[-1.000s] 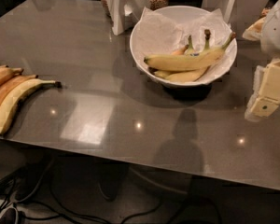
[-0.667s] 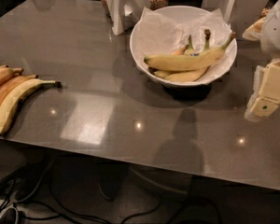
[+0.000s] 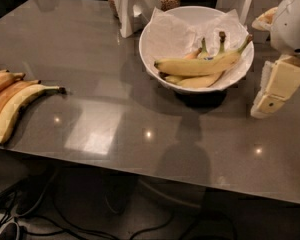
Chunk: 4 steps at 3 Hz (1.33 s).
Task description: Pick banana from white bowl
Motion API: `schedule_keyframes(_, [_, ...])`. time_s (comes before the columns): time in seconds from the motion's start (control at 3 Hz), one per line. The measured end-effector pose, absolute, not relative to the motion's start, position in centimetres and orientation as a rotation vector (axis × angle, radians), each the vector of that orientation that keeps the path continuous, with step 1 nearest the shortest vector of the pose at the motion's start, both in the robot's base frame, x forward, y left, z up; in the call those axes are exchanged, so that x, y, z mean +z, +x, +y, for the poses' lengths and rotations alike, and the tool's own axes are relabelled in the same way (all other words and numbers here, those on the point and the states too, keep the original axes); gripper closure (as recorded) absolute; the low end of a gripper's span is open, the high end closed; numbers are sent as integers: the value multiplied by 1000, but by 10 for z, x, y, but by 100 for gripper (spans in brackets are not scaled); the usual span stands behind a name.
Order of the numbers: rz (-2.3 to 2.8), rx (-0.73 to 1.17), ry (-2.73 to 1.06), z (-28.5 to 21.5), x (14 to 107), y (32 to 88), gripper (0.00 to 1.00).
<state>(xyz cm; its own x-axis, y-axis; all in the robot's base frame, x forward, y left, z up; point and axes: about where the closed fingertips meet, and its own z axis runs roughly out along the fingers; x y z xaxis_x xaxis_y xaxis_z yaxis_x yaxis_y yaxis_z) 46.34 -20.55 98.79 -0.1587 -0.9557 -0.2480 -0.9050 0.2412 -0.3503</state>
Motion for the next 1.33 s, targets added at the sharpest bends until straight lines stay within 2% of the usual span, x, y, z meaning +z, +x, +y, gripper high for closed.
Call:
schedule_keyframes(0.67, [1924,-208,-1714,-179,1002,534,0])
schedule_keyframes(1.0, [1887,-216,-1743,-168,997,564,19])
schedule_keyframes(1.33, [1873,-230,-1771,-161,986,589,42])
